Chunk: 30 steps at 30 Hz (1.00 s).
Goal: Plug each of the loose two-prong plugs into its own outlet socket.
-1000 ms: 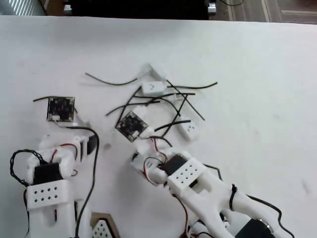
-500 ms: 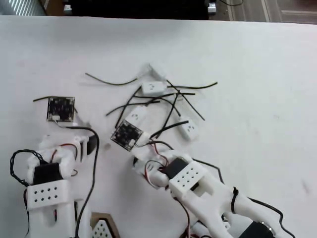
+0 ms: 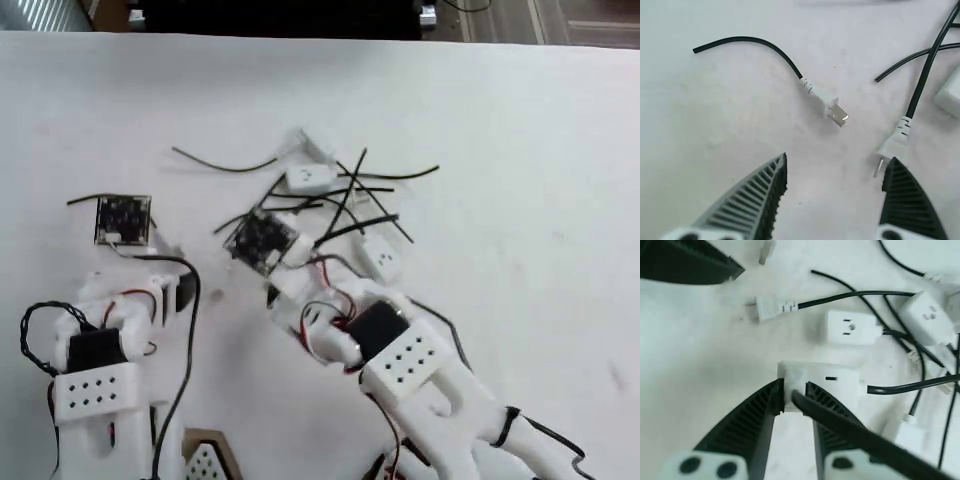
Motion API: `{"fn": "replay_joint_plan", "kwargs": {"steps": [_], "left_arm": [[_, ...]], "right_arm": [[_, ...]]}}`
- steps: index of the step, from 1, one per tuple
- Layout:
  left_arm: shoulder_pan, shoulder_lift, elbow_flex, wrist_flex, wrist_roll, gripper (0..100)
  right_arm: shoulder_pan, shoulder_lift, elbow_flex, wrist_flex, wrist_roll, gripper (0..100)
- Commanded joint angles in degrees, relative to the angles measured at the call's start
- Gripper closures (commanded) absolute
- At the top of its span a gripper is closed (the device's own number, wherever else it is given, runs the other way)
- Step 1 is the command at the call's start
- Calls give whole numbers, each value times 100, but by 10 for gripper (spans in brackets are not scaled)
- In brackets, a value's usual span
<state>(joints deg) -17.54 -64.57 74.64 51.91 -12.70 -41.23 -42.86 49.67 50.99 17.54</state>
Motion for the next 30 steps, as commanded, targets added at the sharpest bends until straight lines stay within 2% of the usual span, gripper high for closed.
{"fn": "replay_joint_plan", "kwargs": {"steps": [1, 6, 12, 17, 22, 25, 27, 30], "left_arm": [[-48, -101, -26, -114, 44, 699], [-48, -101, -26, -114, 44, 699], [-48, -101, -26, -114, 44, 699], [-48, -101, -18, -114, 44, 699], [-40, -101, -18, -114, 44, 699], [-40, -101, -9, -114, 44, 699], [-40, -101, -9, -114, 44, 699], [-31, -101, 26, -123, 44, 699]], "right_arm": [[620, -127, -897, 207, 79, 981], [1613, 321, -1503, -75, 396, 981], [2598, 1253, -1626, -1578, 396, 981], [2958, 2378, -1653, -3081, 387, 978], [3011, 3574, -1785, -4497, 387, 978], [3037, 4295, -2268, -4646, 369, 978], [3055, 4760, -2716, -4567, 35, 975], [3116, 5402, -3516, -4031, -457, 896]]}}
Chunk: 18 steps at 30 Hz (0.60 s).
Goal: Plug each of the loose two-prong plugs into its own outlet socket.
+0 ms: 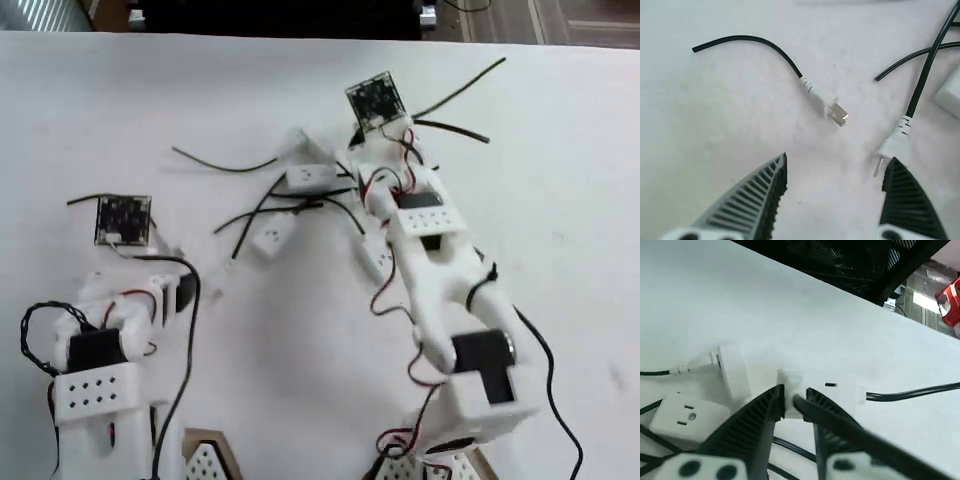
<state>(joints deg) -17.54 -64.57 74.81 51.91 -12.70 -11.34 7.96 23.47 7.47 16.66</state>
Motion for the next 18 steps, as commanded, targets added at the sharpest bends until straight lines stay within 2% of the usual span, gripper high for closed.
{"fn": "replay_joint_plan", "kwargs": {"steps": [1, 4, 9, 18], "left_arm": [[-31, -101, 26, -123, 44, 699], [-22, -101, 26, -123, 44, 699], [-22, -101, 26, -123, 44, 699], [-22, -101, 26, -123, 44, 699]], "right_arm": [[127, 488, -1152, 585, -501, 851], [136, 866, -1873, 1429, -756, 755], [127, 699, -2549, 2870, -818, 755], [-242, -365, -2593, 5182, -791, 755]]}}
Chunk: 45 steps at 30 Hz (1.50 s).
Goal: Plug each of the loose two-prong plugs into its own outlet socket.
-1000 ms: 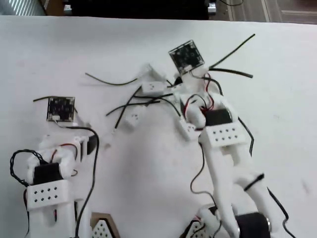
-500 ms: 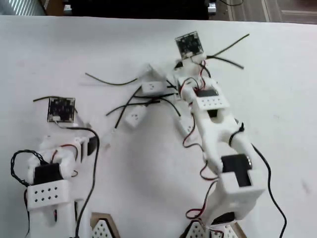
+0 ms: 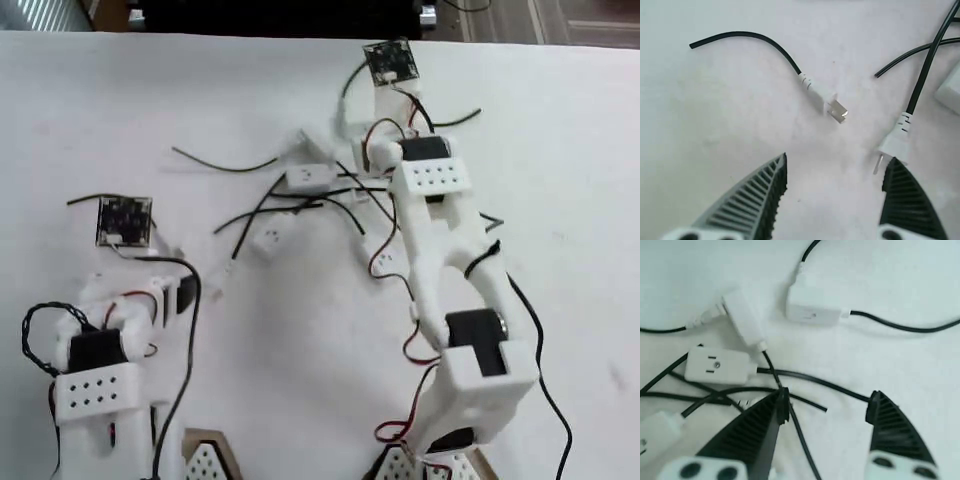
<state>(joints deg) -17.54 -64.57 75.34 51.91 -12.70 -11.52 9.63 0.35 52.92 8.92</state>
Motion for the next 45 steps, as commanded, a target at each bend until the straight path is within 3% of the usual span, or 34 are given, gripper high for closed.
{"fn": "replay_joint_plan", "kwargs": {"steps": [1, 6, 9, 14, 21, 32, 42, 45], "left_arm": [[-31, -101, -26, -123, 44, 699], [-40, -101, -26, -123, 35, 699], [-40, -101, -26, -123, 26, 699], [-40, -101, -26, -123, 26, 699], [-40, -101, -35, -123, 18, 699], [-40, -101, -35, -123, 9, 699], [-31, -101, -35, -114, 9, 699], [-31, -101, -35, -114, 9, 699]], "right_arm": [[-277, -602, -281, 892, -18, 755], [-681, -725, -281, 1982, 9, 755], [-919, -716, -264, 2264, 448, 755], [-1165, -716, 237, 1727, 1468, 755], [-1323, -356, 563, 1033, 2330, 752], [-1253, 1385, -835, 1015, 2391, 752], [-699, 2809, -1855, 1033, 2391, 755], [-699, 2976, -1925, 1033, 2391, 817]]}}
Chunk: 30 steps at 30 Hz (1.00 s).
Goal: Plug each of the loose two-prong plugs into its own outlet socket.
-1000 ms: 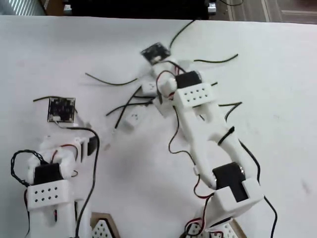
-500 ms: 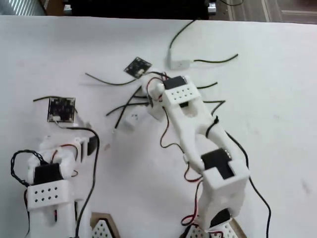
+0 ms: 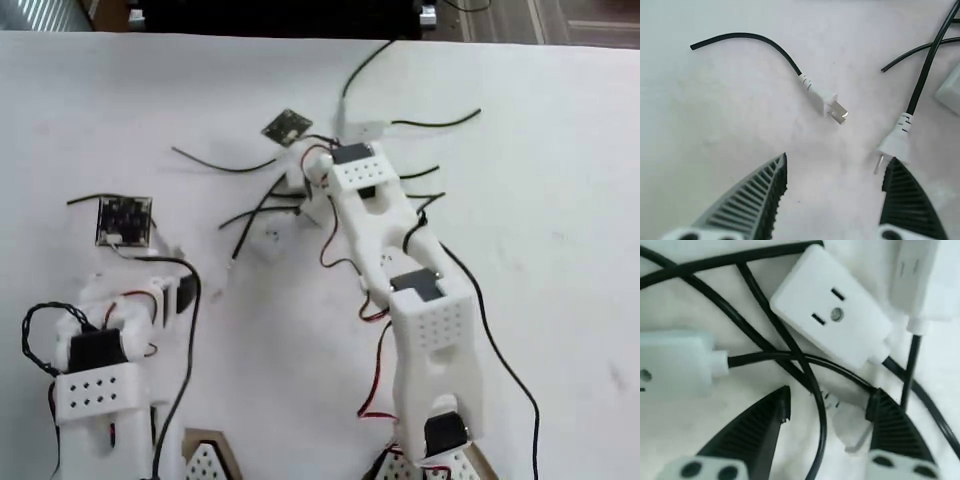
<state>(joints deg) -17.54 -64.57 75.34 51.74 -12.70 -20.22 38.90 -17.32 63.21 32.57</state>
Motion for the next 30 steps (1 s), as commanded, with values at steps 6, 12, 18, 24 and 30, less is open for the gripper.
{"fn": "replay_joint_plan", "kwargs": {"steps": [6, 12, 18, 24, 30], "left_arm": [[-31, -101, -35, -97, 9, 699], [-22, -101, -35, -97, 9, 699], [-22, -101, -35, -97, 9, 699], [-22, -101, -35, -97, 9, 699], [-31, -101, -35, -97, 9, 699]], "right_arm": [[119, 48, -176, 110, -18, 966], [-4, -268, -158, 910, -26, 981], [-453, -1095, -141, 2123, -290, 981], [-1015, -1473, -141, 3143, -703, 981], [-1218, -1516, 123, 3354, -870, 981]]}}
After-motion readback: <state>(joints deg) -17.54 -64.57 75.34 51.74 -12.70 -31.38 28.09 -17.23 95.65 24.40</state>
